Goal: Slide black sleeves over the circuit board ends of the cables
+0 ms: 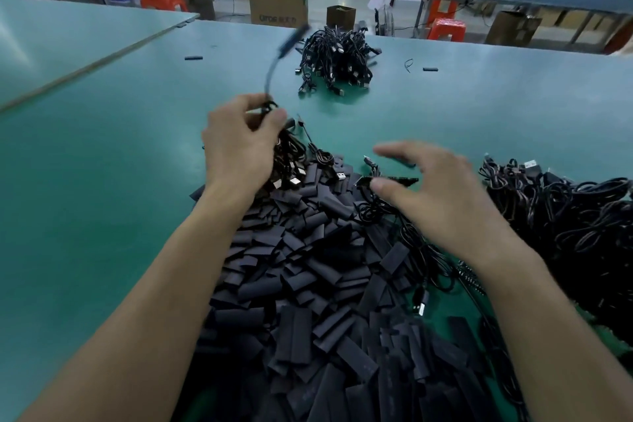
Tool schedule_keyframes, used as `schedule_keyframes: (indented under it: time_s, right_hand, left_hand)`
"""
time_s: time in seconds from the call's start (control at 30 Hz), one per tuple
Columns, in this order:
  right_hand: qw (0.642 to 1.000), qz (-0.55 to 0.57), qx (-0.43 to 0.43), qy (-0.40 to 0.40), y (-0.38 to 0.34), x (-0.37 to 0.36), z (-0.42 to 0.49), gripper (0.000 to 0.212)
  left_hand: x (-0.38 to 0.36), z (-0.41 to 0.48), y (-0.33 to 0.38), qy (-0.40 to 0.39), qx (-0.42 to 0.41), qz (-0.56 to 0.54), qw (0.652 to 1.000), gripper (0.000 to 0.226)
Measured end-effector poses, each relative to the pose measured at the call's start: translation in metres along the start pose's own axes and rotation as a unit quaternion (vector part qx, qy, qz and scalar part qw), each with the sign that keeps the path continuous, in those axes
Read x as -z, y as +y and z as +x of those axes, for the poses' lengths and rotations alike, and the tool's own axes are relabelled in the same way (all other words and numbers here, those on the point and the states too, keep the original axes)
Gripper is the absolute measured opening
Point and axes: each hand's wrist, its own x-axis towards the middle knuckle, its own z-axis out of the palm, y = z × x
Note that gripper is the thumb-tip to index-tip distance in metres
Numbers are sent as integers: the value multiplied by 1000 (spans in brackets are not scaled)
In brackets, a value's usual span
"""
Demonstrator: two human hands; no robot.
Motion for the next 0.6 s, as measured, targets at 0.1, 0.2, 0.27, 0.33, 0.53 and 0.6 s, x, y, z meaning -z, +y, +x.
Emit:
schedule_keyframes:
  time_s: [0.1, 0.2, 0.27, 0.33, 0.53, 0.6]
  right_hand:
    - [998, -43, -9, -36, 2, -7, -1, 22]
    - [1000, 3, -21, -12, 4, -9, 0, 15]
    - [999, 31, -18, 10, 6, -8, 0, 11]
    - [998, 60, -18, 30, 5, -6, 1, 8]
    - [990, 141, 7, -15, 10, -1, 3, 11]
    - [984, 171, 14, -42, 12, 0, 4, 8]
  left_hand:
    - [2, 6, -15, 7, 78, -48, 996, 50]
    - [1, 5, -26, -62, 98, -11, 993, 68]
    - [1, 4, -27, -83, 83, 24, 993, 65]
    - [1, 2, -25, -84, 46, 77, 992, 60]
    - [-2, -14, 2, -130, -33, 27, 991, 8]
    - [-4, -22, 15, -252, -37, -38, 966, 8]
